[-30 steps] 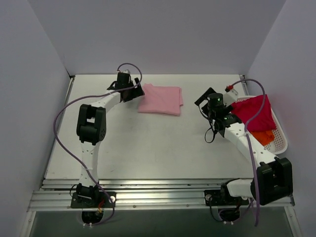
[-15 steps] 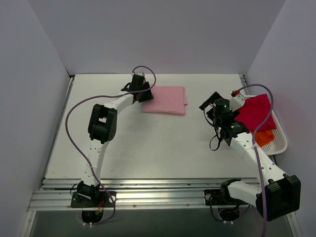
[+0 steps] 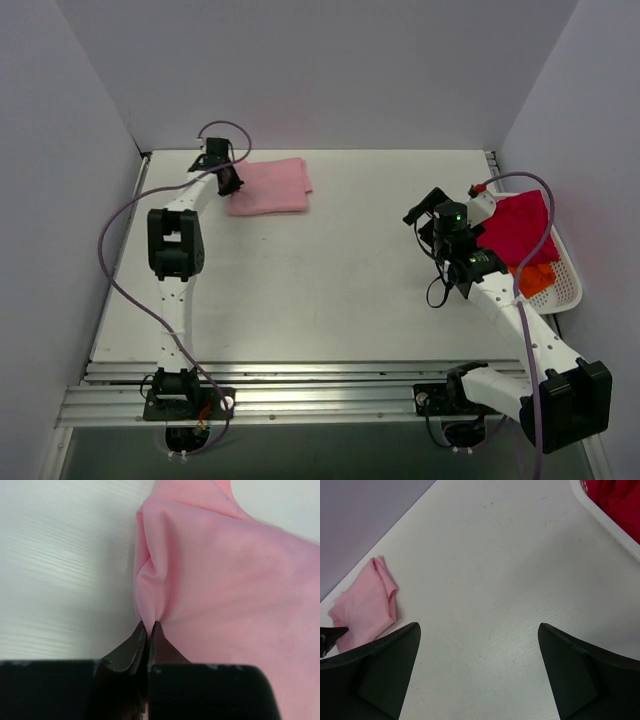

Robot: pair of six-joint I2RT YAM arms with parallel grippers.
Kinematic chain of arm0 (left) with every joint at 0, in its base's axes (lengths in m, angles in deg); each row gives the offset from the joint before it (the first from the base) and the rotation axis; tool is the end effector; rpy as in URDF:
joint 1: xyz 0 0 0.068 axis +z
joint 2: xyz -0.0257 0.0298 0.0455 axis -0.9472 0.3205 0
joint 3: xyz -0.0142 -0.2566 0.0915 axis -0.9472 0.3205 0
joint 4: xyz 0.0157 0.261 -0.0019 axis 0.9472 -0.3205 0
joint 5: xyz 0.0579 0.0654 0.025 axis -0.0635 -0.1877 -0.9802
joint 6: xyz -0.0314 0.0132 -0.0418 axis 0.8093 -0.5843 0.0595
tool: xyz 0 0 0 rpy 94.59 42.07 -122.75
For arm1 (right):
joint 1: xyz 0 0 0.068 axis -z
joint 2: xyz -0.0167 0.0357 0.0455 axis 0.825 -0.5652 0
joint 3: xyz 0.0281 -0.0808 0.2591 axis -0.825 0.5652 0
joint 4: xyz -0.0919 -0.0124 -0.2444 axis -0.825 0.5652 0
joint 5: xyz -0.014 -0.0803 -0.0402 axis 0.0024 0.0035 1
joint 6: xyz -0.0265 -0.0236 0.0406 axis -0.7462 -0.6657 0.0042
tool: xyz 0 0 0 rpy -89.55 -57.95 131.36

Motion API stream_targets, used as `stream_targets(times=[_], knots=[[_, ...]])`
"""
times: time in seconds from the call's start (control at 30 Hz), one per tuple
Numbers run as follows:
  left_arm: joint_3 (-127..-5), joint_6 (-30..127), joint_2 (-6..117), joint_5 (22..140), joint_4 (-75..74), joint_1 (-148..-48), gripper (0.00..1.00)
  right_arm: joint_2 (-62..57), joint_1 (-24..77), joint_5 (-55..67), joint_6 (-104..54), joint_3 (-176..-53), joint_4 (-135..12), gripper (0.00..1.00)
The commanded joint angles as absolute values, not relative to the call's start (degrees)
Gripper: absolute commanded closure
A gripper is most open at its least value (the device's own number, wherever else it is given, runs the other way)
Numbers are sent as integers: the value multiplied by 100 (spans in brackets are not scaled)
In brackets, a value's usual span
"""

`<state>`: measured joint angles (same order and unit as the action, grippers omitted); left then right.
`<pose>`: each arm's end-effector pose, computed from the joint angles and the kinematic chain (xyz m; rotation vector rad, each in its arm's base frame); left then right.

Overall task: Fold and stack the t-shirts
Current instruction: Fold the tshirt

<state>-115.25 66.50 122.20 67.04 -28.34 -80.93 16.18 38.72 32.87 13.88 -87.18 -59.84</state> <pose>0.5473 -0.0893 0.1622 -0.4592 2.3471 -0.2100 0.2466 0.0627 0.3127 0.6895 1.7445 0.4501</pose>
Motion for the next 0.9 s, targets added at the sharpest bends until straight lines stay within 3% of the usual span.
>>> stream_targets(times=[0.0,0.03,0.07,0.1,0.13,0.23,0.47,0.8,0.87], knots=[[-11451,6390,11684,6139,-3255,-7123,98,1669,3898,3125,1266,-8737,-6036,0],[-11450,6555,11597,6112,-3368,-6843,95,1625,3898,3029,1248,-8764,-6062,0],[-11415,6653,11535,6172,-3335,-6475,55,1512,3898,2985,1231,-8799,-6054,0],[-11319,6715,11447,6547,-3178,-6306,23,1441,3871,2950,1205,-8869,-6054,0],[-10979,6750,11246,6777,-2967,-6165,6,1388,3854,2897,1178,-8887,-6054,0],[-10372,6794,10815,6736,-2491,-5944,6,1212,3784,2879,1143,-8843,-6150,0],[-8579,6961,8285,5972,-1796,-5962,6,1203,3485,2897,976,-8659,-6580,0],[-7216,6540,6130,5549,-1955,-6629,6,1906,2167,1044,-68,-8360,-8749,0],[-6978,6566,5805,5584,-1876,-6752,6,2046,1887,1191,-166,-8351,-8822,0]])
